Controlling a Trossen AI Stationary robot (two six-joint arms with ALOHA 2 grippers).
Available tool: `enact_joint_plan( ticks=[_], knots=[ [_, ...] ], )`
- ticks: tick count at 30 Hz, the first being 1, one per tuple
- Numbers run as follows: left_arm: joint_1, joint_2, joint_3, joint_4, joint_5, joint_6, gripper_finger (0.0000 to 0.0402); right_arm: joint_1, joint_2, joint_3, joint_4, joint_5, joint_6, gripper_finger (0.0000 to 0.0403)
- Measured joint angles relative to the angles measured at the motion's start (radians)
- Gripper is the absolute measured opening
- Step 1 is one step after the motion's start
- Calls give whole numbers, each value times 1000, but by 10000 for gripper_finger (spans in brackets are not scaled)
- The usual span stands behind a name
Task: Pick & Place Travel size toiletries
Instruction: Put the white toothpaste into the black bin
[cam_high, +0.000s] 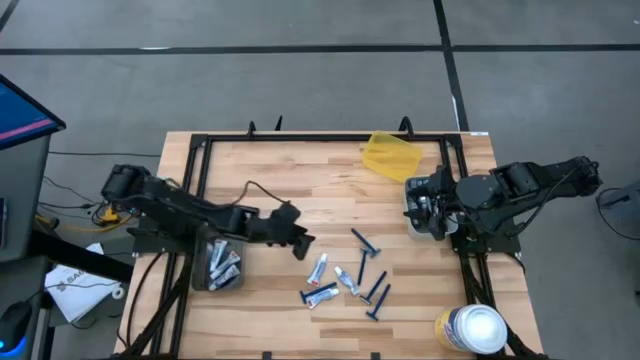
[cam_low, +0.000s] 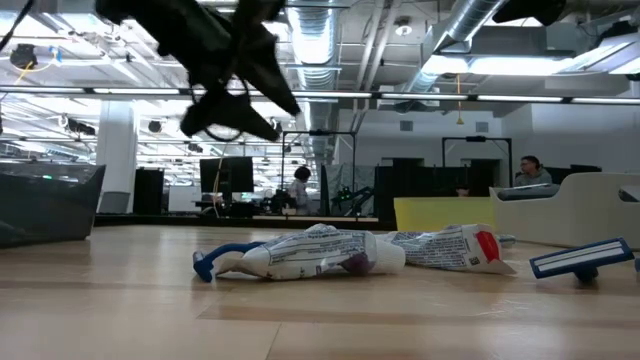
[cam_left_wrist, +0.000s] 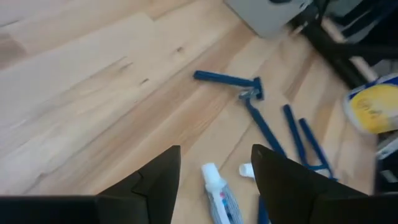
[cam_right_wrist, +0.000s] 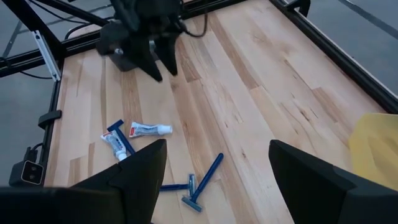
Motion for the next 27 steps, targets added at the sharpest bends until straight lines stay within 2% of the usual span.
enact_joint_plan(
  ticks=[8, 14, 27],
  knots=[
    [-1, 248, 181, -17, -3, 103, 195, 0, 0, 0, -1, 0, 0, 276],
    [-1, 379, 318, -192, -31, 149, 195, 0, 0, 0, -2, -1, -4, 276],
    [-44, 428, 351, -225, -45, 63, 195, 0, 0, 0, -15, -1, -8, 276]
  ],
)
